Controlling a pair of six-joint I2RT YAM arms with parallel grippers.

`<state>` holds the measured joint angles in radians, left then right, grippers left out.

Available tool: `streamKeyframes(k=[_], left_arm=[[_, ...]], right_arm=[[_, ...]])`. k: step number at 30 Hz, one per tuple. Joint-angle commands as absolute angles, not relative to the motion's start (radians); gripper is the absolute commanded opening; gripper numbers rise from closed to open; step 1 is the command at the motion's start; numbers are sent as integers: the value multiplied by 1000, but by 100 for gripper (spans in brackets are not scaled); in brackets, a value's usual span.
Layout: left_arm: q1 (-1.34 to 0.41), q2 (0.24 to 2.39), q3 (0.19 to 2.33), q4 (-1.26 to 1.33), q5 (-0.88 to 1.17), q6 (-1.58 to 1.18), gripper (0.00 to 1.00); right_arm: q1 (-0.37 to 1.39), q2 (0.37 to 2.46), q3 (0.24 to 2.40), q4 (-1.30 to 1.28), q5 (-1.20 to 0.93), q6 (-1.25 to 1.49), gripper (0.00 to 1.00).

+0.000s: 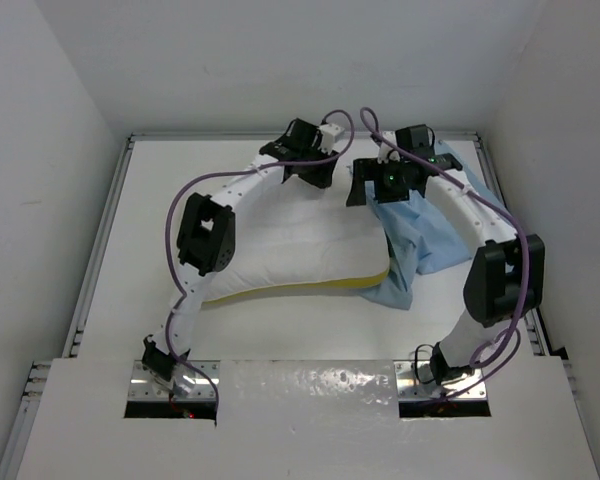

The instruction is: Put the pillow into the pillowcase

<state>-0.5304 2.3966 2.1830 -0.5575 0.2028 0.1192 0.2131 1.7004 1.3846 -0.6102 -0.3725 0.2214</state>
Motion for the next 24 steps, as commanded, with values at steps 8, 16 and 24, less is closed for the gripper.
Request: streamKeyframes(k=[8,16,24], left_arm=[[-468,2210,2276,-584,405,337,50],[-675,2183,2324,-1150,368,811,26],[-788,2168,2154,-1316,405,887,82]], right_arm=[[143,1418,1239,-715,60,364,0],[100,1286,919,-595,140,492,90],[67,1287,779,-439,5,514,60]])
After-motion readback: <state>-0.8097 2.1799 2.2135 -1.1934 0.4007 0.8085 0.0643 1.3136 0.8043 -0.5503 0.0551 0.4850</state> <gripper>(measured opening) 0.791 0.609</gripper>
